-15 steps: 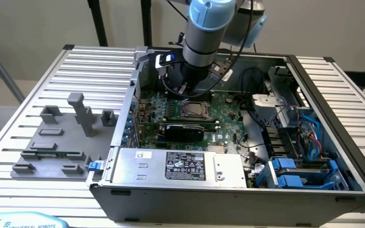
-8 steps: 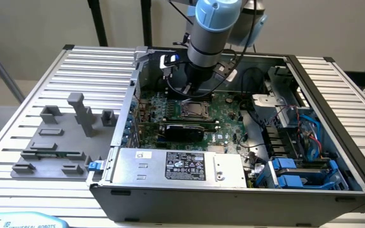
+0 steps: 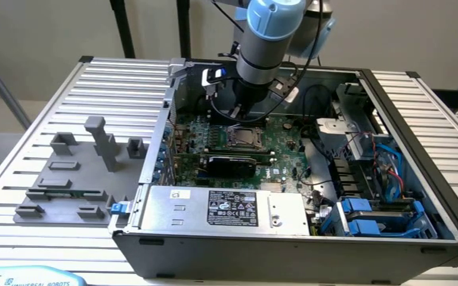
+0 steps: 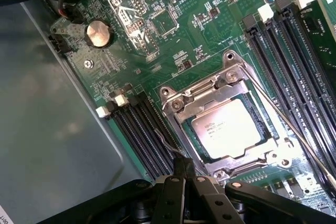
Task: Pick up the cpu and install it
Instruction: 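Install the first cpu locking lever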
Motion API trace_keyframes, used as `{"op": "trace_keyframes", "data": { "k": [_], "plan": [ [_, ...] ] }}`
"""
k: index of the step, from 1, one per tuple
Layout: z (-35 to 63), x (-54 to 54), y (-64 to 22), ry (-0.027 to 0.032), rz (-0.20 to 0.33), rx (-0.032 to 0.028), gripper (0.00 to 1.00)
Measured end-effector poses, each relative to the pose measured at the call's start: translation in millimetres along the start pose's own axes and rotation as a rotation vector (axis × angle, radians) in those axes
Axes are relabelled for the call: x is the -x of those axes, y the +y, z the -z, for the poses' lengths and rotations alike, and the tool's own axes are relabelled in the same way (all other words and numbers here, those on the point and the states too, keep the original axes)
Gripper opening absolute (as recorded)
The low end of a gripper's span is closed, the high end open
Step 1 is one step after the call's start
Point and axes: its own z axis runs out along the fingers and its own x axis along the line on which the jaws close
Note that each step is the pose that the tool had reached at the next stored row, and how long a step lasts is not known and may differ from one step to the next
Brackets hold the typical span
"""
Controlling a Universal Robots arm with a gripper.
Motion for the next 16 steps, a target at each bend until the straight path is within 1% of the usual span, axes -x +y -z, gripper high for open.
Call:
{"op": "trace_keyframes", "data": {
  "k": [4, 7, 11, 12, 13, 16],
  "plan": [
    [-0.3, 0.1, -0.2, -0.0029, -0.001, -0.0049, 0.11],
    [-0.6, 0.1, -0.3, -0.0057, -0.002, -0.0098, 0.11],
    [-1.0, 0.0, -0.4, -0.0091, -0.005, -0.0216, 0.11],
    [-1.1, 0.0, -0.5, -0.0093, -0.006, -0.0236, 0.11],
    [-1.2, -0.1, -0.5, -0.0094, -0.006, -0.0253, 0.11],
    [-1.7, -0.2, -0.5, -0.0096, -0.007, -0.0274, 0.11]
  ]
}}
